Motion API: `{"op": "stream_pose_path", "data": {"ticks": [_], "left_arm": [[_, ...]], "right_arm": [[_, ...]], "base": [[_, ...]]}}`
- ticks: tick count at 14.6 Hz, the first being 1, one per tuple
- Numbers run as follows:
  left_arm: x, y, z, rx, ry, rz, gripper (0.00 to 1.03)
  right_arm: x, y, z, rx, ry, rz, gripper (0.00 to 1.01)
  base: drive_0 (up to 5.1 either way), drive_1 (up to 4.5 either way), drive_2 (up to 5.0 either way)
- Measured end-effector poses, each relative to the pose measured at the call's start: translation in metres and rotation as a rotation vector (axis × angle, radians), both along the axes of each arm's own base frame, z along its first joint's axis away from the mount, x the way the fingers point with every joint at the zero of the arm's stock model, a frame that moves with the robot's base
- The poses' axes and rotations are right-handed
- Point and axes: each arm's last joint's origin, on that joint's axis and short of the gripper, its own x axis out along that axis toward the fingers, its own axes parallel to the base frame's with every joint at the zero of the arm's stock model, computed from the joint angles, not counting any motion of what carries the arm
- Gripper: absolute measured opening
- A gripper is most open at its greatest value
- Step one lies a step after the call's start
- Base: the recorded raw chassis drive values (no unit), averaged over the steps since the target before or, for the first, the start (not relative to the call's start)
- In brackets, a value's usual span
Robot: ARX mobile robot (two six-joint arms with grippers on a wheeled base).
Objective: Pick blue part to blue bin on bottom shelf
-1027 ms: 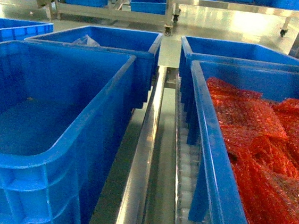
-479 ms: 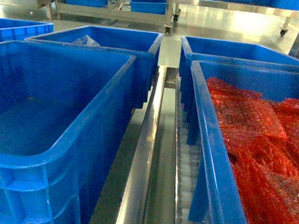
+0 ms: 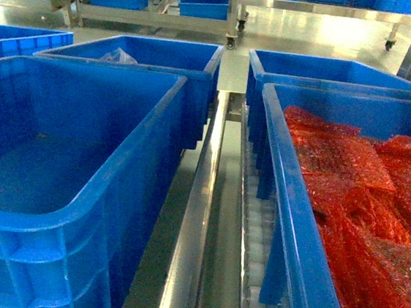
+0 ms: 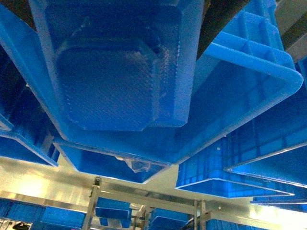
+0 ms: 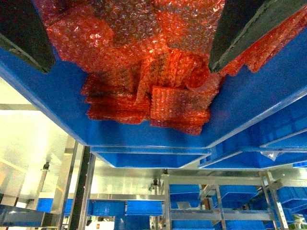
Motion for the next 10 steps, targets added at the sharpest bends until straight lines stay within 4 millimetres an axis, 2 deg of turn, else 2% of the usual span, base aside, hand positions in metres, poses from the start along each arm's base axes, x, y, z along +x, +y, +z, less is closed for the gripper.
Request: {"op": "stream_pose_path", "data": {"ticks": [7,9,10], "left_arm": [[0.0,0.0,0.0,0.0,0.0,0.0,0.43],[0.001,-0.003,-0.002,0.048,0.056,0.014,0.43],[0.028,-0.008,0.013,0.021,-0.005,-0.034,0.43]], "right_arm": [[0.0,0.0,0.0,0.0,0.0,0.0,0.98],[0.0,0.0,0.0,0.0,0.0,0.0,0.98],[0.0,0.0,0.0,0.0,-0.001,0.0,0.98]], "base": [[0.0,0.0,0.0],[0.0,0.0,0.0],[0.0,0.0,0.0]]}}
